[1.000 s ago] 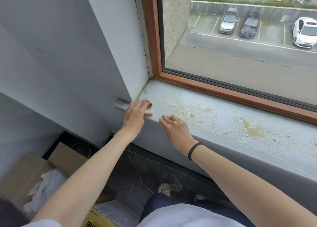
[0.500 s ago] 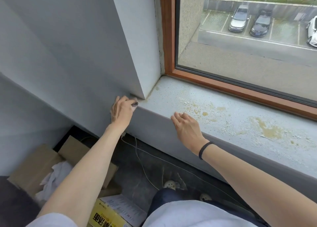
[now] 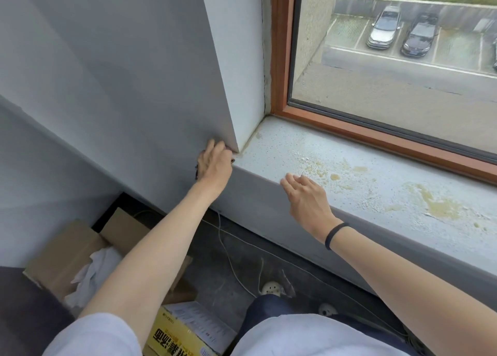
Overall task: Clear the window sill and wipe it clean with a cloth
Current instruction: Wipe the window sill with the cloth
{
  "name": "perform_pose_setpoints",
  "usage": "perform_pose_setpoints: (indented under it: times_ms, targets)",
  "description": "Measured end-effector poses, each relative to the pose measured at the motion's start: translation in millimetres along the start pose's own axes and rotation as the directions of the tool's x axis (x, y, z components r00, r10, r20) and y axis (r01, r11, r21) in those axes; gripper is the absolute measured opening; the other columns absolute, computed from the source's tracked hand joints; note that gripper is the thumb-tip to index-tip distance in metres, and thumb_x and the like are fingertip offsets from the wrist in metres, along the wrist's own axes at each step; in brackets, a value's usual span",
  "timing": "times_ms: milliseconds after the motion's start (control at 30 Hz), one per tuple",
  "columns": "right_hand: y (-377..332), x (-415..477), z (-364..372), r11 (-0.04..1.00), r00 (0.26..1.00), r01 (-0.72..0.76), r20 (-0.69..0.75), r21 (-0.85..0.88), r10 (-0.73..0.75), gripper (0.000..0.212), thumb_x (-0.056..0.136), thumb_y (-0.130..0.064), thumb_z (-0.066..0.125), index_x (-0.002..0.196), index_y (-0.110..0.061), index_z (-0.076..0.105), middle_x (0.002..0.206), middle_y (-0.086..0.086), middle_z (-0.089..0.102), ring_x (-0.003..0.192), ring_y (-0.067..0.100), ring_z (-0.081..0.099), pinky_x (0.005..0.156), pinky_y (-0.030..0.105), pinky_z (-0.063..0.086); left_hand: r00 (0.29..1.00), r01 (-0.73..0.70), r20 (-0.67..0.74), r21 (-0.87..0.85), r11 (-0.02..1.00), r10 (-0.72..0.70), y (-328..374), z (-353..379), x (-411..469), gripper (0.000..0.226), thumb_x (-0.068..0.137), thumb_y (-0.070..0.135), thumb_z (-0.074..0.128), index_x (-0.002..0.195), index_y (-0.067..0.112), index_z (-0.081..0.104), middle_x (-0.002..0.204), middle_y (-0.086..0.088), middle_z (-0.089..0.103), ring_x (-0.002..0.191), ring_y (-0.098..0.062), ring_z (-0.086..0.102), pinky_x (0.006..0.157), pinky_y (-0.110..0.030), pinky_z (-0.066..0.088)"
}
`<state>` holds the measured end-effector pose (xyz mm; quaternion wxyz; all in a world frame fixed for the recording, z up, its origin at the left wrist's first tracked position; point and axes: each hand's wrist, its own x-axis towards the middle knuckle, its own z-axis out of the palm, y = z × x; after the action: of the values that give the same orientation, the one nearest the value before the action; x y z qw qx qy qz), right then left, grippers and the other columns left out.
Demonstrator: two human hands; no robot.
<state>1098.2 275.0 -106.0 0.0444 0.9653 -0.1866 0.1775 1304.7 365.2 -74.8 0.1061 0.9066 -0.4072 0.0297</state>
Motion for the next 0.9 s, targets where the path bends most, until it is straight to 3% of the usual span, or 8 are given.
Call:
perform_pose_setpoints:
  times_ms: [167,267,367,500,667,767,833,900]
  targets:
    - [-1.1,-1.0,2.6,1.0,1.0,-0.014,-0.008,0.004,0.014,0.035,0.055,0.002,0.066,0.089,-0.006,0.07,0.085,0.004,0.069,0.06,0.017,0.056,0.057,0.023,0.046,0.993,0.091,-0.064,-0.115,0.989,-0.099,-12.6,7.3,0.1,0.03,0.086,0.004,0.05,0.102,0.017,0.072,0.105,-0.002,0.063,0.102,-0.025,0.044,0.071,-0.034,0.04]
    - [-1.5,-1.4,4.3,1.0,1.0,-0.026,-0.013,0.015,0.026,0.035,0.055,0.002,0.067,0.088,-0.007,0.069,0.086,0.003,0.069,0.062,0.018,0.056,0.058,0.023,0.046,0.988,-0.155,-0.017,-0.16,0.975,0.154,27.1,9.7,-21.4,0.024,0.08,0.001,0.059,0.096,0.014,0.072,0.105,0.0,0.064,0.1,-0.022,0.049,0.07,-0.034,0.045]
    - [0.2,-1.8,3.7,0.999,1.0,-0.023,-0.018,0.025,0.024,0.033,0.055,0.001,0.068,0.087,-0.008,0.069,0.087,0.003,0.069,0.062,0.018,0.057,0.059,0.023,0.047,0.905,-0.423,-0.018,-0.13,0.897,0.425,33.9,12.4,-30.0,0.026,0.069,-0.003,0.071,0.09,0.012,0.071,0.099,-0.002,0.068,0.09,-0.024,0.058,0.056,-0.034,0.052]
    - [0.6,-2.8,6.9,0.998,0.999,-0.037,-0.013,0.054,0.037,0.034,0.057,0.002,0.072,0.09,-0.008,0.069,0.088,0.003,0.069,0.064,0.018,0.058,0.06,0.024,0.049,0.987,-0.161,-0.022,-0.13,0.978,0.159,39.2,12.9,-15.3,0.035,0.085,0.0,0.053,0.117,0.012,0.06,0.122,-0.002,0.059,0.105,-0.023,0.048,0.077,-0.035,0.046]
    - [5.4,-2.5,8.5,0.997,1.0,-0.004,-0.019,0.079,0.005,0.032,0.063,0.0,0.065,0.094,-0.007,0.069,0.094,0.004,0.069,0.073,0.02,0.061,0.073,0.028,0.052,0.876,-0.474,-0.003,-0.194,0.859,0.483,63.0,21.9,-20.0,0.045,0.088,0.002,0.051,0.132,0.012,0.046,0.126,-0.003,0.057,0.104,-0.023,0.049,0.079,-0.037,0.051]
    - [9.7,-3.1,10.1,0.998,1.0,0.028,-0.007,0.055,-0.027,0.024,0.072,0.002,0.06,0.093,-0.007,0.066,0.095,0.006,0.063,0.08,0.024,0.059,0.087,0.035,0.049,0.953,-0.302,-0.042,-0.117,0.946,0.299,59.8,28.9,8.3,0.043,0.092,0.001,0.039,0.134,0.011,0.043,0.129,-0.005,0.055,0.11,-0.024,0.046,0.082,-0.032,0.044]
    - [11.3,-4.4,10.6,0.999,1.0,0.014,0.004,0.047,-0.014,0.026,0.069,0.001,0.064,0.093,-0.007,0.066,0.095,0.006,0.062,0.082,0.024,0.058,0.09,0.036,0.047,0.983,-0.183,-0.039,-0.178,0.967,0.179,77.3,30.2,17.6,0.04,0.093,0.002,0.034,0.132,0.009,0.045,0.127,-0.007,0.056,0.113,-0.026,0.044,0.088,-0.033,0.04]
    - [12.6,-6.6,9.3,0.999,1.0,0.016,0.018,0.045,-0.017,0.032,0.065,-0.001,0.067,0.097,-0.006,0.067,0.095,0.006,0.063,0.083,0.024,0.059,0.093,0.038,0.047,0.963,-0.262,-0.003,-0.225,0.938,0.268,92.9,37.1,19.7,0.04,0.093,0.0,0.032,0.129,0.011,0.047,0.126,-0.003,0.057,0.105,-0.025,0.043,0.085,-0.031,0.039]
